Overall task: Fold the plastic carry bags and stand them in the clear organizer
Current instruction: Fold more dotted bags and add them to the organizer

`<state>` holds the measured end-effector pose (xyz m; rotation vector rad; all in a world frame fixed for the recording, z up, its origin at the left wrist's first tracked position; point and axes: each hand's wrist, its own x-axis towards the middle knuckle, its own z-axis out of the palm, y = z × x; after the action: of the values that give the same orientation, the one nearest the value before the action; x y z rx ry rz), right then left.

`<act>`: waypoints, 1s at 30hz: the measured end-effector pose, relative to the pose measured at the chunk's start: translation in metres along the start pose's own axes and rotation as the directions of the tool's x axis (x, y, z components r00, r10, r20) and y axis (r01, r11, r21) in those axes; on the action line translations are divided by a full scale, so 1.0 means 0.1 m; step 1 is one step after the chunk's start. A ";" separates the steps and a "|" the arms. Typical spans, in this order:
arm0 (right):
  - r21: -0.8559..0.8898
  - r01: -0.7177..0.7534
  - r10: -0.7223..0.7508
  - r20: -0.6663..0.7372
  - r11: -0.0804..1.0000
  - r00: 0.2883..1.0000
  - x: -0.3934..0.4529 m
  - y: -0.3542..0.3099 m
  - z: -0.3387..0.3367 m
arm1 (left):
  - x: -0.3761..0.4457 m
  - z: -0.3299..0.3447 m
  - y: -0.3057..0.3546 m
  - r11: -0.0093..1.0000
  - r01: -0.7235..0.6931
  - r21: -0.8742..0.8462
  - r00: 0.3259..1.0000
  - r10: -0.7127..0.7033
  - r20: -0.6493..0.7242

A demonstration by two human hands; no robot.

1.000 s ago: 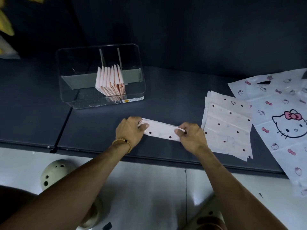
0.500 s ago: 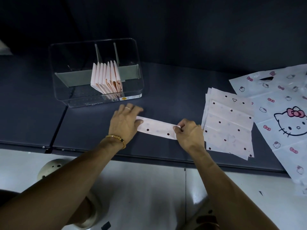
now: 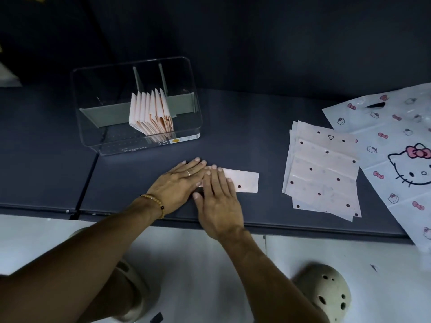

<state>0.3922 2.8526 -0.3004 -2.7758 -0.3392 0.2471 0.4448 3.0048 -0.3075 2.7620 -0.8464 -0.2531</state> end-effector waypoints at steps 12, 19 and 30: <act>-0.289 -0.116 0.127 0.017 0.950 0.992 -0.34 0.99 -0.41 | -0.16 -0.01 0.33 0.983 0.107 0.147 0.992 -0.095 -0.087; -0.212 0.044 -0.067 -0.102 0.976 0.993 -0.48 0.60 -0.32 | -0.60 -0.01 0.67 0.976 0.107 0.192 0.984 -0.077 -0.159; -0.090 0.154 -0.163 -0.100 0.984 0.982 -0.51 0.54 -0.34 | -0.52 -0.01 0.69 0.999 0.008 0.040 0.997 -0.005 -0.076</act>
<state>0.3615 2.7793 -0.2812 -2.8095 -0.5517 0.0460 0.3661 2.9791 -0.2829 2.7928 -0.8321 -0.1324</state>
